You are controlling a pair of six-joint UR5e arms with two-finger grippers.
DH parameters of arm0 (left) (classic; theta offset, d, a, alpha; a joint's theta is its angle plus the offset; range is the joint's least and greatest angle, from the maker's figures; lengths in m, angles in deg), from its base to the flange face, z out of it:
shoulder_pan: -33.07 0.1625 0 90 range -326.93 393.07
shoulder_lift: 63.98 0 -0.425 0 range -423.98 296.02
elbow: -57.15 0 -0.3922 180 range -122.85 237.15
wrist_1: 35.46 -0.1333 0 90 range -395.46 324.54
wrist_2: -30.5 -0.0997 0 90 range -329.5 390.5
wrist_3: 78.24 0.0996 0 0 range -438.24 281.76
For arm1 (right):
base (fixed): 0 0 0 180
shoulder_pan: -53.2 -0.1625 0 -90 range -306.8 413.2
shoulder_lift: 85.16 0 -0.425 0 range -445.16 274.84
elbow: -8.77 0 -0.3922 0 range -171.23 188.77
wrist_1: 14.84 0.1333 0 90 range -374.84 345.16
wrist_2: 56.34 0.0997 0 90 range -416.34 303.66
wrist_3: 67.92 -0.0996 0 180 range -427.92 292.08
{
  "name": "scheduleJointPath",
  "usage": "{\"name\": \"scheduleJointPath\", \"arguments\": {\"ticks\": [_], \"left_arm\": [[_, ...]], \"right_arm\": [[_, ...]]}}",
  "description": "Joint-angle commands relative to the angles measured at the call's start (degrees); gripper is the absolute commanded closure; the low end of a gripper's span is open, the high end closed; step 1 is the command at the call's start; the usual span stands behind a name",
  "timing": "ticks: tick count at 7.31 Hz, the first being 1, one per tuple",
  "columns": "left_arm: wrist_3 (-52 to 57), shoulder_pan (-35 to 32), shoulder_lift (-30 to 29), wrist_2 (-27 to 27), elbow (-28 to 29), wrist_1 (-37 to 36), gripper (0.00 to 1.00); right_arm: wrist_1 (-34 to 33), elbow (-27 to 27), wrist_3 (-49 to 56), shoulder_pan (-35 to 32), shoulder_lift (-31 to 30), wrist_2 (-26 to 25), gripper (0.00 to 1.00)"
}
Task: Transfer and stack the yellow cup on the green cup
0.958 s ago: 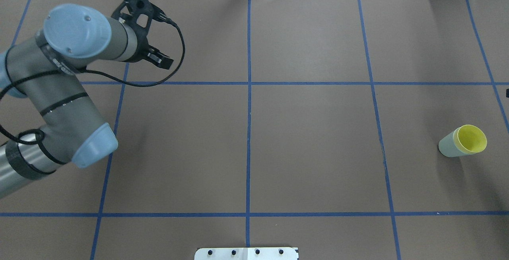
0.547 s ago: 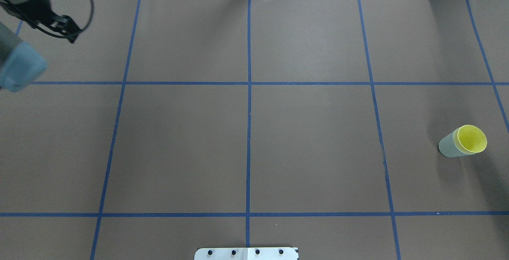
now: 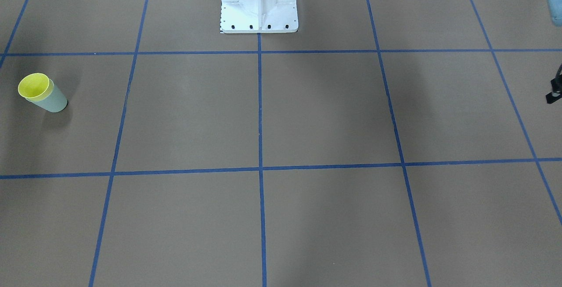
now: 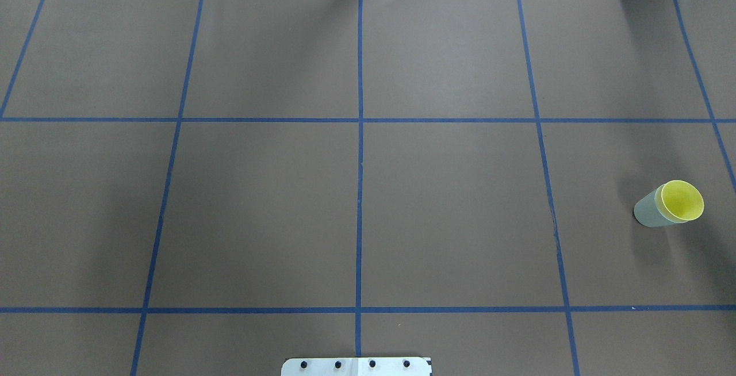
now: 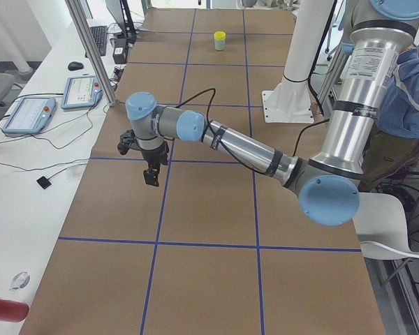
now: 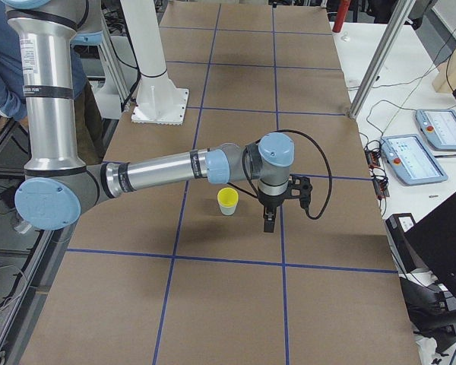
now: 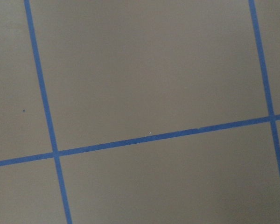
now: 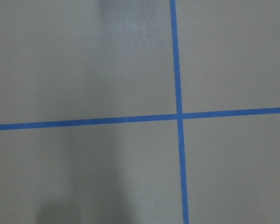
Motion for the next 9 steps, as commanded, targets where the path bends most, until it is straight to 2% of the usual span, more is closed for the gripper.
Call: {"name": "scheduleJointPath", "arguments": {"ticks": [1,2,4,8,9], "left_arm": [[9.4,-5.2,5.3,-3.1,0.2,0.5,0.0],[9.4,-5.6,5.4,-3.3,0.2,0.0,0.0],[9.7,-6.8,9.5,-3.0,-0.2,0.8,0.0],[8.0,-6.8,9.3,-3.0,-0.9,0.3,0.0],[8.0,-6.8,9.4,-1.5,-0.9,0.5,0.0]], "right_arm": [[-0.5,0.0,1.9,-0.4,-0.2,-0.1,0.0],[-0.5,0.1,2.3,-0.4,-0.2,-0.2,0.0],[-0.3,0.5,2.7,-0.4,-0.3,-0.6,0.0],[0.2,0.8,3.4,-0.3,-0.2,-1.1,0.0],[0.2,0.8,3.3,-0.3,-0.2,-1.1,0.0]]}}
